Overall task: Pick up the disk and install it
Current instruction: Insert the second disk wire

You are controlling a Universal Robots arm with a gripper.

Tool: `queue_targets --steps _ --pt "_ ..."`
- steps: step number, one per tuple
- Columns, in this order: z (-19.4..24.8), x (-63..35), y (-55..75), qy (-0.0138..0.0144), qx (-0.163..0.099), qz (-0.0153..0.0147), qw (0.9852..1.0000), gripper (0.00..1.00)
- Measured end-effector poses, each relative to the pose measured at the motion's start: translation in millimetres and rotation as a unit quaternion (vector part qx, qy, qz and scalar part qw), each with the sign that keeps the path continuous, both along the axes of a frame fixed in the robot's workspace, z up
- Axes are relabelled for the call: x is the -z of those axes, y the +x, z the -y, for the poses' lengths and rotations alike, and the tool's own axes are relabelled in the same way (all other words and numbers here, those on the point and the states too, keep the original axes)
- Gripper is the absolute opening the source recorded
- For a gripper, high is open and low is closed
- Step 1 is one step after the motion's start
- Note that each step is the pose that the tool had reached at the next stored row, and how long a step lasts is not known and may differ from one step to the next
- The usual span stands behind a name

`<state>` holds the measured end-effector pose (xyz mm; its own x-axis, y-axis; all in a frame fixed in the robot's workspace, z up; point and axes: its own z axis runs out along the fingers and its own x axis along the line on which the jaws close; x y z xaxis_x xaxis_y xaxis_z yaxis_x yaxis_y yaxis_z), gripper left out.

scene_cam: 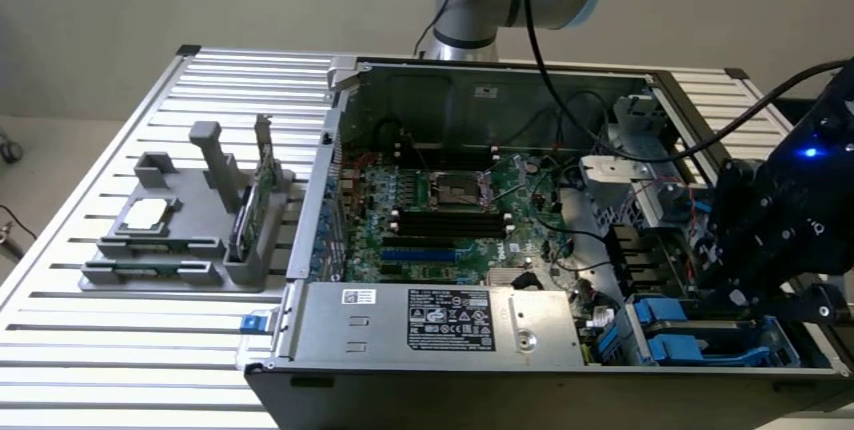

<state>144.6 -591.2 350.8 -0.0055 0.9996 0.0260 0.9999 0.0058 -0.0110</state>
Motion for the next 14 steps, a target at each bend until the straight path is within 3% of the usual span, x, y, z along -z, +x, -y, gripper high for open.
queue_targets --steps 8,14 --pt "0.6 -2.8 -18.2 0.0037 0.000 0.0000 1.0000 0.25" --pt "0.6 -3.2 -21.7 0.0040 0.000 0.0003 1.0000 0.25"
